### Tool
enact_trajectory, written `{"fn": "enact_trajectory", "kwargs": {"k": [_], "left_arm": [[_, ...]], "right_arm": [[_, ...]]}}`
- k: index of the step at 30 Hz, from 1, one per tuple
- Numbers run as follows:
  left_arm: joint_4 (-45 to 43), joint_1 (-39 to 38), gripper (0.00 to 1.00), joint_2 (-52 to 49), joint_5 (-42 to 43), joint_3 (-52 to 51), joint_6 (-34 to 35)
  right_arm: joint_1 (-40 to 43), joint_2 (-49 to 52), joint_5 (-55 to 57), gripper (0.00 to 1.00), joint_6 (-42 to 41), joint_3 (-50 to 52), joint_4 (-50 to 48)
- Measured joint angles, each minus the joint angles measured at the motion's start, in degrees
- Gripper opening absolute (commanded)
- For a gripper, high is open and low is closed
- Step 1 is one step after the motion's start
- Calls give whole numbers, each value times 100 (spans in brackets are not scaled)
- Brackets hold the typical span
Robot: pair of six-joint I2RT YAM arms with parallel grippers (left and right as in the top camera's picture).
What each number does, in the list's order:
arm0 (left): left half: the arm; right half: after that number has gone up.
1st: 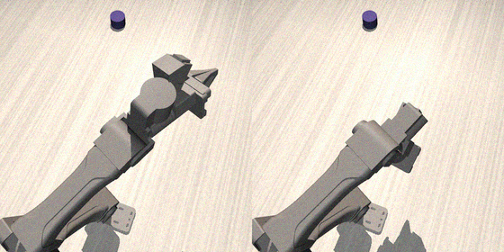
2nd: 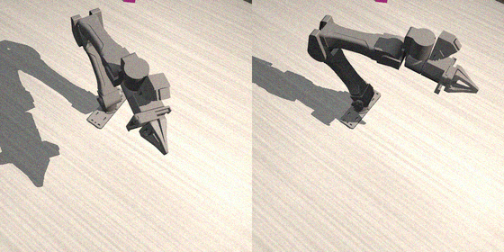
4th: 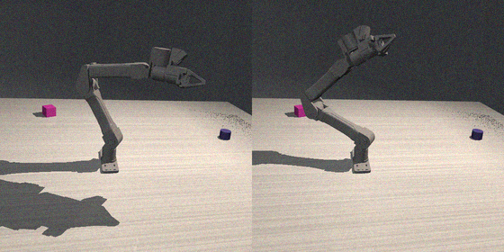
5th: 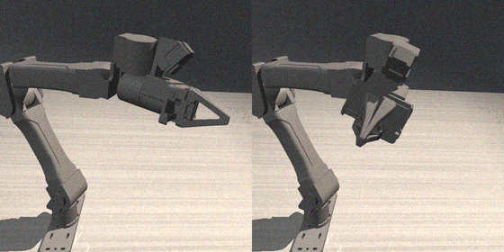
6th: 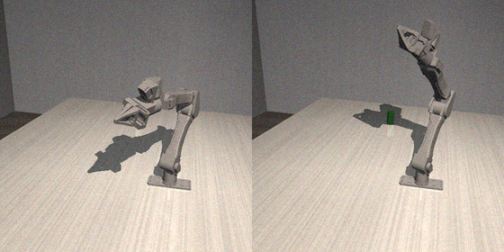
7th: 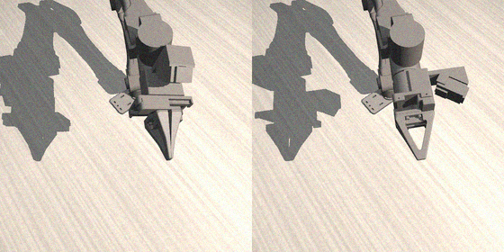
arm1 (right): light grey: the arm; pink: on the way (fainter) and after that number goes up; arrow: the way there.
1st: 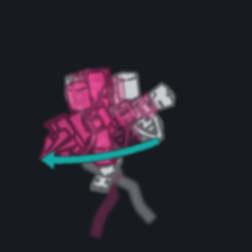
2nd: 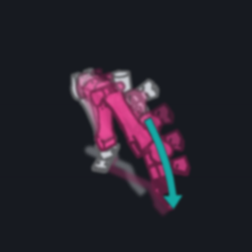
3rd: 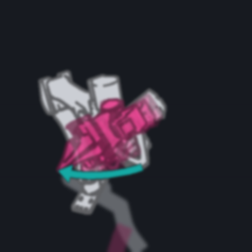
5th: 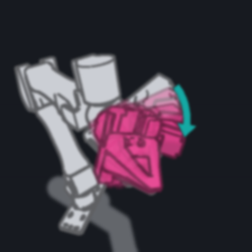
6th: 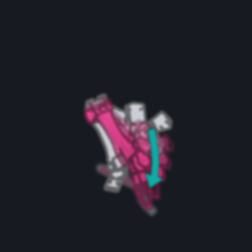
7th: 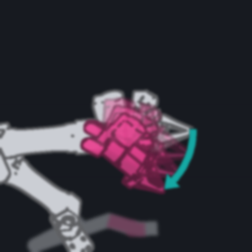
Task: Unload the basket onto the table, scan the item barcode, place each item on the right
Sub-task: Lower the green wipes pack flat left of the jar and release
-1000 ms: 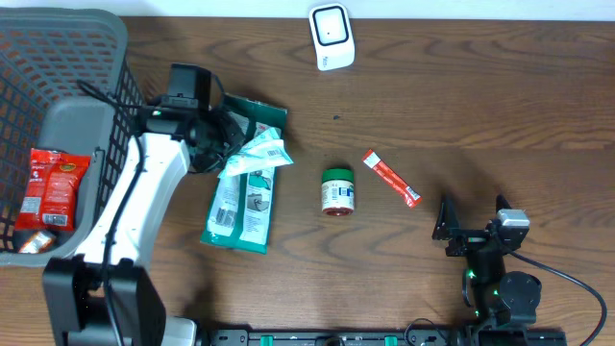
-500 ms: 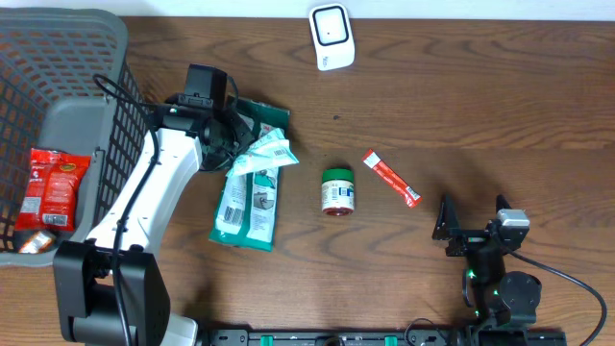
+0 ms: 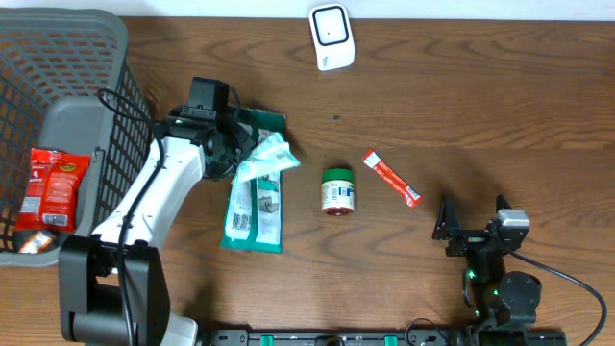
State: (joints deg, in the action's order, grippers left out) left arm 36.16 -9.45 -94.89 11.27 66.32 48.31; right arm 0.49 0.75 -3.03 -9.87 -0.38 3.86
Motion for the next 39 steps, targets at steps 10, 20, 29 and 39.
{"fn": "enact_trajectory", "kwargs": {"k": [10, 20, 29, 39], "left_arm": [[17, 0, 73, -4, 39, 105, -778], [905, 0, 7, 437, 179, 389, -1423], [833, 0, 7, 433, 195, -328, -1698], [-216, 0, 7, 428, 192, -1307, -1729]], "right_arm": [[0, 0, 0, 99, 0, 0, 0], [0, 0, 0, 99, 0, 0, -2], [0, 0, 0, 99, 0, 0, 2], [0, 0, 0, 99, 0, 0, 0]]}}
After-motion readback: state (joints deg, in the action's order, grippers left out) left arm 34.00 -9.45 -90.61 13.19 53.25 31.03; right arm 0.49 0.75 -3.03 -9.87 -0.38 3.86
